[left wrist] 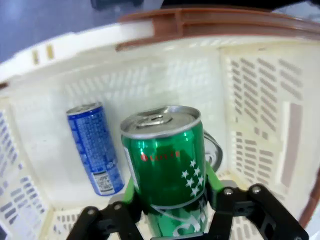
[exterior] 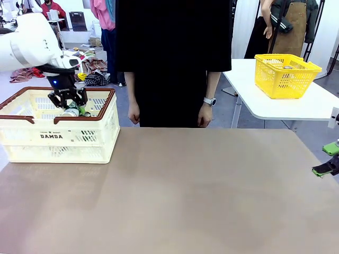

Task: Place the drinks into the Shopping basket.
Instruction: Pick up one drink and place it into the Shopping basket.

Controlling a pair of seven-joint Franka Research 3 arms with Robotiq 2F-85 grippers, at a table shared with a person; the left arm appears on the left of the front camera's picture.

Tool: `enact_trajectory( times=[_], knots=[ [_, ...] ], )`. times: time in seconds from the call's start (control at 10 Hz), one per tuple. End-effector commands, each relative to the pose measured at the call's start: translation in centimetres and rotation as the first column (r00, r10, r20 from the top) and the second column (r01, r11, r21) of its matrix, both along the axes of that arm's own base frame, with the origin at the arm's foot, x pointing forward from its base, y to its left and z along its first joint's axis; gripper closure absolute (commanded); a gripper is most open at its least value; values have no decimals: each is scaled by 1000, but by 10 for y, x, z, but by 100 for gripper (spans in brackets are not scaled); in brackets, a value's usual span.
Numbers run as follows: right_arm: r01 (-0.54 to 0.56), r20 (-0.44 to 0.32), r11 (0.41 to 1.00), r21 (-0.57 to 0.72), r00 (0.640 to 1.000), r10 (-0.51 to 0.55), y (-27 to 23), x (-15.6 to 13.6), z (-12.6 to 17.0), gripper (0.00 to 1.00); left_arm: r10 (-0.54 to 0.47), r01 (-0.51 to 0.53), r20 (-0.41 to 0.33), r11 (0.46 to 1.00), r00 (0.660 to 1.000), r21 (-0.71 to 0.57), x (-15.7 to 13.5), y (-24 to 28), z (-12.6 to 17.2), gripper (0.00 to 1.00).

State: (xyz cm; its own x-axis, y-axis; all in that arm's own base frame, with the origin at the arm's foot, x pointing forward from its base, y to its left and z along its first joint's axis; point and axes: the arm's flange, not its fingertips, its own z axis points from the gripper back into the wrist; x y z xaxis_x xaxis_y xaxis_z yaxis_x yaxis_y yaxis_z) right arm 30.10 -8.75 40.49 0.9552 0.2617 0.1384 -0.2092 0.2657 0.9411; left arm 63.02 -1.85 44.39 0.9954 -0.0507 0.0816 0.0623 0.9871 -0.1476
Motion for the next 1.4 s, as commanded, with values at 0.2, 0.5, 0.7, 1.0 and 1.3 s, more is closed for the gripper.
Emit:
enact_trajectory(
  times=[0.2, 0.5, 0.7, 1.0, 1.3],
  knots=[
    [-6, -14, 1000, -7, 1000, 6, -1, 0, 4, 0, -11, 11, 23, 1000, 1000, 9, -14, 8, -9, 100],
    [-6, -14, 1000, -7, 1000, 6, -1, 0, 4, 0, -6, 6, -6, 1000, 1000, 21, -8, 13, -20, 100],
    [-6, -14, 1000, -7, 1000, 6, -1, 0, 4, 0, 1, -1, -9, 1000, 1000, 24, -7, 18, -22, 100],
    [-6, -14, 1000, -7, 1000, 6, -1, 0, 4, 0, -4, 4, -14, 999, 1000, 36, -6, 22, -24, 100],
    [-6, -14, 1000, -7, 1000, 6, -1, 0, 4, 0, -54, 54, -30, 998, 998, 24, -7, 22, -26, 42]
  ],
)
